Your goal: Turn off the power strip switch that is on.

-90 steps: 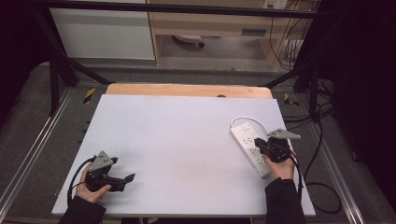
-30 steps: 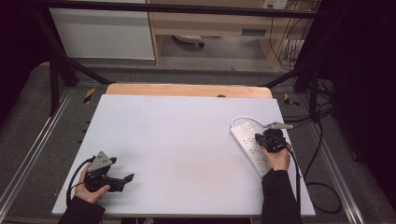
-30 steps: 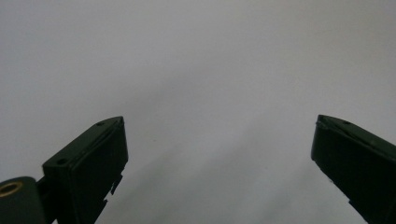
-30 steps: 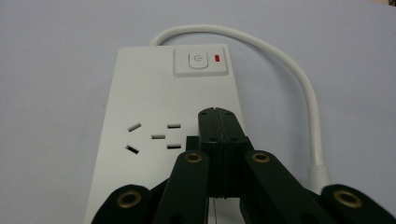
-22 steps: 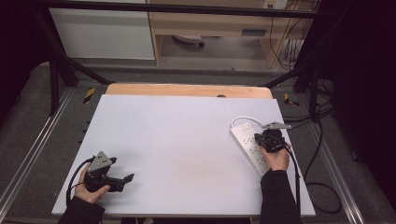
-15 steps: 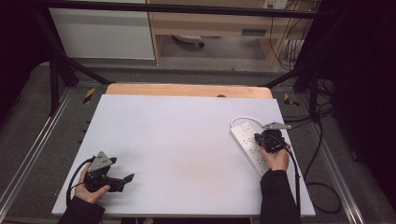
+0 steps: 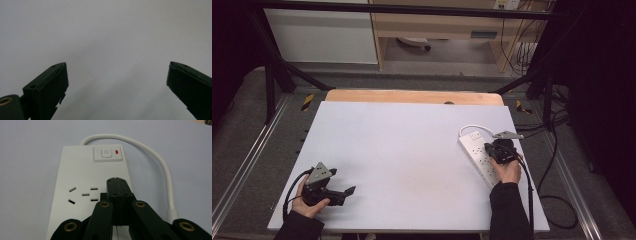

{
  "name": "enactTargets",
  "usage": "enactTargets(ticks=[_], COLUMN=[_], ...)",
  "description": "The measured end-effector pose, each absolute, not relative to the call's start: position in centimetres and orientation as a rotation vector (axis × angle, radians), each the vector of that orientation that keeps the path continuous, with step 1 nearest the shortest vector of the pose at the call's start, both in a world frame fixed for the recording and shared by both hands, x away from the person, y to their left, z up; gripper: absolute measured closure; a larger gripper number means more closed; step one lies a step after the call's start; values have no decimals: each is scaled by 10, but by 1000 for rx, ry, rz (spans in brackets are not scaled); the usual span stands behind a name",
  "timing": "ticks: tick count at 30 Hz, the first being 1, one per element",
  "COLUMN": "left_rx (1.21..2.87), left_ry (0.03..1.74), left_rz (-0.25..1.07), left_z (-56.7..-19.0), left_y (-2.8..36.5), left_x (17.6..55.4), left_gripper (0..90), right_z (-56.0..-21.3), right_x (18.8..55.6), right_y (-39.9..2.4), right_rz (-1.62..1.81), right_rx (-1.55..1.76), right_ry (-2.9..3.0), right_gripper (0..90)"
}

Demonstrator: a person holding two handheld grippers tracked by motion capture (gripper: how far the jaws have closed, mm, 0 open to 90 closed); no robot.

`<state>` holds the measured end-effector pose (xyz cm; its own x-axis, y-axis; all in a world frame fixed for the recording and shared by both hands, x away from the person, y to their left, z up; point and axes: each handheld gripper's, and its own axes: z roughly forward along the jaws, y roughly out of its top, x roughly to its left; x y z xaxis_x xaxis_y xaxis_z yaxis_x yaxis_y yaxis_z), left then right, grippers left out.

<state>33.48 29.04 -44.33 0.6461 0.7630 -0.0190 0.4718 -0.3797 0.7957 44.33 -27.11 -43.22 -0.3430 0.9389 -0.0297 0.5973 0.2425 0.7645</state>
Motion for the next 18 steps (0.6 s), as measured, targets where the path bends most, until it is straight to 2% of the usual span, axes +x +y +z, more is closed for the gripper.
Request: enactTargets(ticks=[18], left_rx=[2049], left_ry=[957], left_rz=[455], left_z=[-443], left_y=[290], left_x=[335], left_gripper=[34], right_z=[-434], right_x=[441], right_y=[-274], right_rz=[936], right_rx=[1413], right_ry=[2025], right_gripper=[900])
